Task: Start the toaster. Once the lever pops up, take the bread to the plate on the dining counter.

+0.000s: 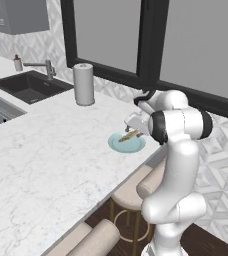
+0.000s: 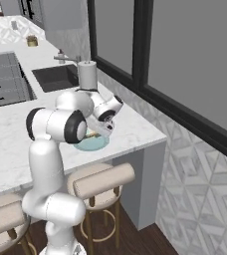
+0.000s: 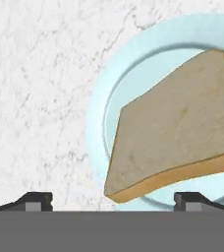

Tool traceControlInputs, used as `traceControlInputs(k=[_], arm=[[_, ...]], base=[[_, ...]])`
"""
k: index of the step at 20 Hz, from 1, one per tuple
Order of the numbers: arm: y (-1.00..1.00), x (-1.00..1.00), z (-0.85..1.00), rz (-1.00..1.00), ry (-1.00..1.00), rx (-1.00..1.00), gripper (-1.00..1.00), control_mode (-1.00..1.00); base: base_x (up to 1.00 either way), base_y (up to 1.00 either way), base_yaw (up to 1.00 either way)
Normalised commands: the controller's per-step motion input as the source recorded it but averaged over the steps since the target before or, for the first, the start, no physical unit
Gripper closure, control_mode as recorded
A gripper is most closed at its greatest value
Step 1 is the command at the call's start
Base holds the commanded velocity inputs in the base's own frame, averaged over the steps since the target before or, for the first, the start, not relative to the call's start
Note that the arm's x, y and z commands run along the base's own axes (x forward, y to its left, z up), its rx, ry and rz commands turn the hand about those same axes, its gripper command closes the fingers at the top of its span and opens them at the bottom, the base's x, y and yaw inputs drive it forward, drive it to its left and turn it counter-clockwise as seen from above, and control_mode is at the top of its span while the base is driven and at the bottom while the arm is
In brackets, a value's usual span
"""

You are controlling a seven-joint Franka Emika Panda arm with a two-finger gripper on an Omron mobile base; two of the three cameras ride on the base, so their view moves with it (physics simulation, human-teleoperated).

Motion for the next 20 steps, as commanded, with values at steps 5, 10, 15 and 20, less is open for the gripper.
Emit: traceControlInputs(k=[5, 10, 15, 20], arm=[[-0.08, -0.74, 0.04, -0.1, 0.3, 0.0, -1.0, -1.0], [0.05, -0.84, 0.65, -0.05, -0.02, -0.09, -1.0, -1.0], [0.41, -0.98, 0.68, 0.0, -0.32, -0.34, -1.0, -1.0], [0.38, -1.0, 0.19, 0.0, -0.44, -0.46, -1.0, -1.0]], base=[[0.0, 0.0, 0.0], [0.0, 0.0, 0.0], [0.0, 0.0, 0.0], [0.0, 0.0, 0.0]])
